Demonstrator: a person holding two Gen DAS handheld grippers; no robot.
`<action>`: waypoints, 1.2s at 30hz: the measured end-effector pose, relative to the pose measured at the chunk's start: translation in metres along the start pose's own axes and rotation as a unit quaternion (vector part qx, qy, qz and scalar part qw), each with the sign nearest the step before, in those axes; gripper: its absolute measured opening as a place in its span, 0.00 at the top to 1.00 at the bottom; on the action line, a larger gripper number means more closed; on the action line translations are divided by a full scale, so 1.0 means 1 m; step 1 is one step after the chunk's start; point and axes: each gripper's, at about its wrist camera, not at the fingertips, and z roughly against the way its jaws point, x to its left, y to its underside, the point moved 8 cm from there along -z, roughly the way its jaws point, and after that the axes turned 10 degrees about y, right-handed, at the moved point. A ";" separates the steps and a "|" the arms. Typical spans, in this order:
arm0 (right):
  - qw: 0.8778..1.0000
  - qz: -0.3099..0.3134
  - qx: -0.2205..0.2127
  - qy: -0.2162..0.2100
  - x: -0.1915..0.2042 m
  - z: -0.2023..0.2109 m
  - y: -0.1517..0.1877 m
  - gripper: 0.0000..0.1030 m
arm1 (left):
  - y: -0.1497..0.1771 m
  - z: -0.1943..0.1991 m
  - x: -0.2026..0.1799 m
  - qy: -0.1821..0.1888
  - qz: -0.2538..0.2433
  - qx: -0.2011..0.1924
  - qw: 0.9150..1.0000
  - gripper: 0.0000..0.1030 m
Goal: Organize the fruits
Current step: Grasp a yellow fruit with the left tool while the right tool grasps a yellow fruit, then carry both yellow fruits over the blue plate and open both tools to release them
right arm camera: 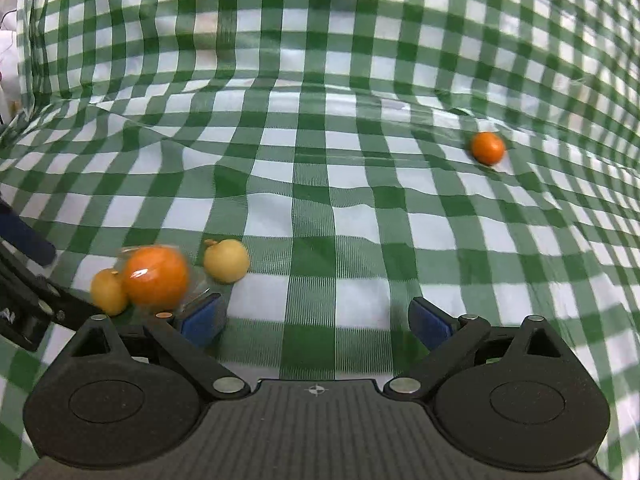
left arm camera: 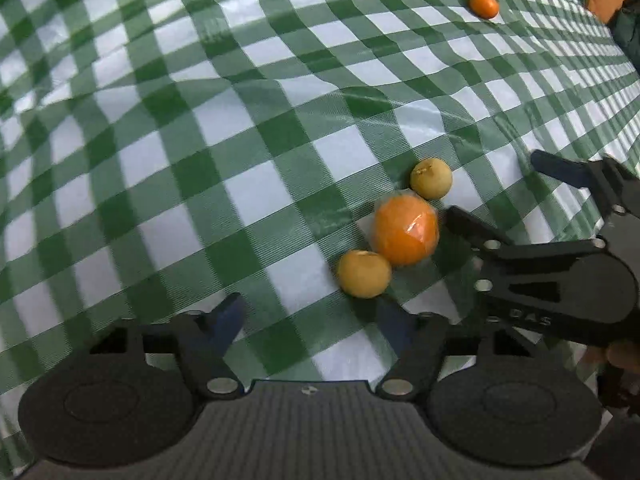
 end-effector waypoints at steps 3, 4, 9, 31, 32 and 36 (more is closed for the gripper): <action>1.000 0.003 -0.002 -0.027 0.006 -0.009 -0.007 0.05 | -0.005 0.008 -0.003 0.009 -0.015 -0.031 0.999 0.48; 0.999 0.007 -0.007 -0.034 0.010 -0.010 -0.010 0.06 | -0.006 0.009 -0.005 0.014 -0.021 -0.037 0.999 0.62; 0.996 0.030 -0.041 -0.076 0.030 -0.007 -0.018 0.59 | -0.006 0.014 -0.006 0.012 -0.026 -0.051 0.998 0.72; 0.997 -0.042 0.034 -0.060 0.021 0.099 0.011 0.74 | 0.070 0.126 -0.015 -0.029 0.037 -0.129 0.991 0.72; 0.996 -0.046 0.034 -0.063 0.022 0.106 0.012 0.74 | 0.076 0.131 -0.015 -0.033 0.038 -0.130 0.990 0.72; 0.995 -0.052 0.027 -0.077 0.031 0.135 0.014 0.74 | 0.103 0.152 -0.013 -0.047 0.052 -0.132 0.989 0.72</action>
